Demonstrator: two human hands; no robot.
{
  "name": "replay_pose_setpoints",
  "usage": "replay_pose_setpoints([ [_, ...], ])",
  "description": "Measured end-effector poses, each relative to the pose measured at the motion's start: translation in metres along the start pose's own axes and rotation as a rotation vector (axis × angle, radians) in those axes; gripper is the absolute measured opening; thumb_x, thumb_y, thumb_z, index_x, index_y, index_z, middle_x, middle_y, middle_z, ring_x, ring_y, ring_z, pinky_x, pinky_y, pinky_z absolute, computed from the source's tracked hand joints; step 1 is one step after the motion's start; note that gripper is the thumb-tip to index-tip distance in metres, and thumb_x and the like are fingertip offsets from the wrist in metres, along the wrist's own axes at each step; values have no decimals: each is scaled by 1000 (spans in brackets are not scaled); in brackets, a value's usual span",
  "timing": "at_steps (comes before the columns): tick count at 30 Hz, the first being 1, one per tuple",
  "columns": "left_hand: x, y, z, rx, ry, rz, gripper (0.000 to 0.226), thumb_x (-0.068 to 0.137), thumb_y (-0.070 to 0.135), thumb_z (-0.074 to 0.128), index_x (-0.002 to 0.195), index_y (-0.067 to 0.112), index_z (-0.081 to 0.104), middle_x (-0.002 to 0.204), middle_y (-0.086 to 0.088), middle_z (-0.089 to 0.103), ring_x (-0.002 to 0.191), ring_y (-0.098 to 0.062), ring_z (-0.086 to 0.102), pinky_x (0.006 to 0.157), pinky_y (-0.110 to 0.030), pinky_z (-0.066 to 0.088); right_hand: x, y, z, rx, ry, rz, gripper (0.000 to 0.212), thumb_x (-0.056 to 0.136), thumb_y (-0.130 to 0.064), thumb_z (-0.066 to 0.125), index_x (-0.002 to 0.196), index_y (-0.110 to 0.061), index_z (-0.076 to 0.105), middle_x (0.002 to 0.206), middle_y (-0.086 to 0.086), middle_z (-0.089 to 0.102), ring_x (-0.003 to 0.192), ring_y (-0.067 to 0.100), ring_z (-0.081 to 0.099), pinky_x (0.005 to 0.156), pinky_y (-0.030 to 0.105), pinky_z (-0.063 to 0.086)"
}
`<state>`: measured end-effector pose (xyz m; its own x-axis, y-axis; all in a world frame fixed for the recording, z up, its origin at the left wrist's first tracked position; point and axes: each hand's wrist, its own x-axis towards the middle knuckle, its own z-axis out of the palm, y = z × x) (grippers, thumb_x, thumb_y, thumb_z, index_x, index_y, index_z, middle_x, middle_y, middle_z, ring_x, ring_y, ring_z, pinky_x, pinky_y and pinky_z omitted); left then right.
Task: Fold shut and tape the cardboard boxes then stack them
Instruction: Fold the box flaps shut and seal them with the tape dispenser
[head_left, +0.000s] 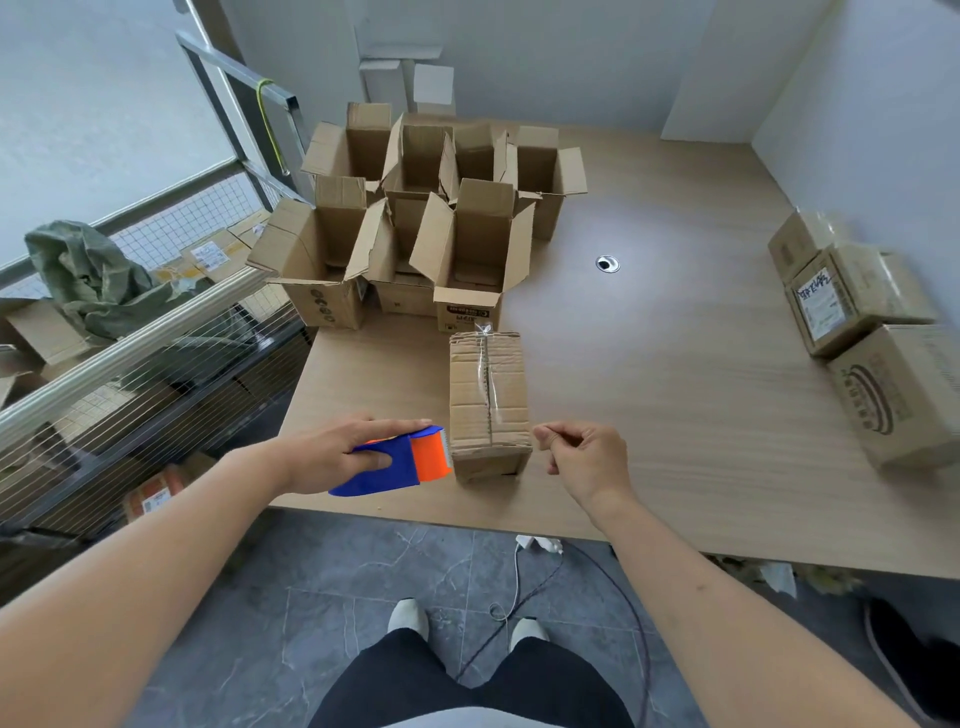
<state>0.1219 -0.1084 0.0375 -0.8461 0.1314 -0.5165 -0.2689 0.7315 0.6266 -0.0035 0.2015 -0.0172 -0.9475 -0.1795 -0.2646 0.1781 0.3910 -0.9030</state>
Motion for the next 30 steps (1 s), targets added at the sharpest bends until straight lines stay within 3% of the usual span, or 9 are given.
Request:
replay_pose_setpoints([
  [5, 12, -3, 4, 12, -17, -51, 58, 108, 29, 49, 143, 72, 29, 122, 9, 51, 110, -14, 53, 101, -42, 45, 4, 11, 10, -5, 49, 11, 19, 85, -23, 83, 72, -36, 78, 70, 4, 75, 44, 13, 57, 57, 32, 58],
  [9, 23, -9, 4, 58, -24, -87, 57, 107, 33, 48, 145, 70, 27, 123, 11, 50, 108, -11, 53, 97, -39, 46, 13, 25, 19, -61, 63, 26, 4, 83, -30, 84, 82, -33, 82, 75, -7, 77, 58, 8, 61, 74, 32, 60],
  [13, 34, -12, 4, 61, -44, -102, 57, 107, 34, 48, 144, 72, 26, 118, 16, 48, 104, -9, 52, 85, -30, 43, 21, 32, 24, -121, 76, 24, 5, 82, -38, 84, 86, -36, 81, 73, -16, 75, 68, 4, 64, 77, 25, 55],
  [16, 43, -12, 4, 87, -64, -100, 58, 107, 35, 48, 142, 74, 24, 118, 16, 47, 104, -8, 52, 84, -29, 42, 23, 37, 22, -196, 73, -8, 6, 83, -41, 82, 89, -38, 81, 84, -23, 76, 81, -3, 70, 80, 21, 54],
  [20, 49, -14, 4, 97, -65, -103, 56, 107, 35, 47, 138, 77, 26, 115, 18, 46, 101, -7, 51, 77, -23, 39, 21, 44, 21, -188, 32, -67, 13, 85, -36, 82, 98, -35, 81, 87, -26, 74, 69, -10, 64, 78, 21, 56],
  [22, 51, -14, 5, 98, -64, -107, 55, 107, 35, 47, 137, 76, 26, 115, 19, 46, 101, -7, 51, 76, -23, 39, 19, 46, 22, -195, 39, -102, 16, 85, -39, 82, 100, -37, 81, 91, -30, 73, 73, -9, 66, 78, 22, 57],
  [25, 54, -13, 5, 124, -63, -111, 54, 108, 34, 47, 144, 70, 28, 112, 20, 45, 99, -7, 51, 76, -22, 39, 17, 48, 23, -219, 54, -93, 35, 85, -49, 78, 118, -37, 75, 91, -18, 77, 84, 3, 70, 81, 30, 57],
  [27, 56, -11, 5, 143, -62, -110, 55, 108, 34, 47, 146, 67, 27, 111, 22, 44, 98, -6, 50, 75, -21, 39, 18, 46, 20, -229, 42, -47, 60, 84, -55, 76, 140, -41, 58, 87, -15, 72, 84, 12, 68, 81, 32, 52],
  [30, 57, -9, 5, 153, -56, -108, 55, 108, 32, 47, 148, 64, 28, 108, 25, 42, 97, -5, 50, 75, -21, 38, 21, 43, 16, -290, -44, -68, 63, 88, -58, 68, 146, -41, 51, 102, -10, 63, 90, 14, 62, 88, 37, 51],
])
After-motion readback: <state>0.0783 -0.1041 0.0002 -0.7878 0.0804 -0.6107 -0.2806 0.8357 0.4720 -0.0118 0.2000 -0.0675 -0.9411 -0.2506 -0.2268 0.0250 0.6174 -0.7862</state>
